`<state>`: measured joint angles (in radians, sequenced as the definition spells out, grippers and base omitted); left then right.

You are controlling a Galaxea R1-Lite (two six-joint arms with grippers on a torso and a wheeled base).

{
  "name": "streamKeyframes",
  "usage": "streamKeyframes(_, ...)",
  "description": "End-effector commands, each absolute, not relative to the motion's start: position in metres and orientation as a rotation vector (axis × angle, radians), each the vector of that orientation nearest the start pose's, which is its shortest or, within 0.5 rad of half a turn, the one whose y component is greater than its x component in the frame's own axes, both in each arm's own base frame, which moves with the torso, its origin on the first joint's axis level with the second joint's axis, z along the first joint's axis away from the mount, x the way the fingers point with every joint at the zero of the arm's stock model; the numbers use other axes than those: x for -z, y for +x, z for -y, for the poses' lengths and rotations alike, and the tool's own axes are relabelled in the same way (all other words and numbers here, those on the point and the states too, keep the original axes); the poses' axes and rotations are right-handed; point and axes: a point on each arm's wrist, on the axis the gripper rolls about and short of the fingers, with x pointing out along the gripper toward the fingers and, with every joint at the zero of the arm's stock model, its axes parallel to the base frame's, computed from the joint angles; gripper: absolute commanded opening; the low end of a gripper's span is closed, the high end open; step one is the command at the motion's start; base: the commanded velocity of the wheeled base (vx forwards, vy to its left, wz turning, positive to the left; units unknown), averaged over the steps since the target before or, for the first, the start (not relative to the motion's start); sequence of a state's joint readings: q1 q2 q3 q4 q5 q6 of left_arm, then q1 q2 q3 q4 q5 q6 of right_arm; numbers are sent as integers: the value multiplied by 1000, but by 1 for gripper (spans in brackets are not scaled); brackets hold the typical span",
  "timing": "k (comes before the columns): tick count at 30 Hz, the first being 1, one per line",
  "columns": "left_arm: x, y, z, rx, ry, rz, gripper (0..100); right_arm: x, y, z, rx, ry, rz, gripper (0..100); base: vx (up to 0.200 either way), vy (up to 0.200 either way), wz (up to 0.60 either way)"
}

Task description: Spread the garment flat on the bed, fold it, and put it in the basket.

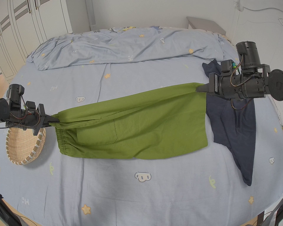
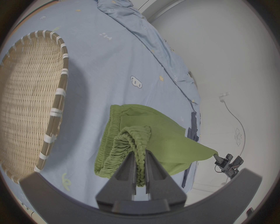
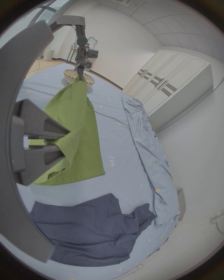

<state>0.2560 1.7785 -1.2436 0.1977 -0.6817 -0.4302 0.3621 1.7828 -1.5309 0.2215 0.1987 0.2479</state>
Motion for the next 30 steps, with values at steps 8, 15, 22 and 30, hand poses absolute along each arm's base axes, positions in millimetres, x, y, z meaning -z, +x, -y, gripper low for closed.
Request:
streamKeyframes(8, -214, 331, -61, 190, -690, -735, 0, -262, 355, -126, -438, 188, -530, 0, 0, 0, 0)
streamKeyframes(15, -209, 338, -54, 205, -679, -749, 0, -253, 369, -123, -418, 191, -534, 0, 0, 0, 0)
streamKeyframes(22, -202, 343, -58, 194, -686, -764, 0, -240, 377, -128, -420, 191, -556, 0, 0, 0, 0)
streamKeyframes(30, -201, 346, -60, 191, -686, -762, 0, -228, 393, -135, -430, 191, -510, 0, 0, 0, 0)
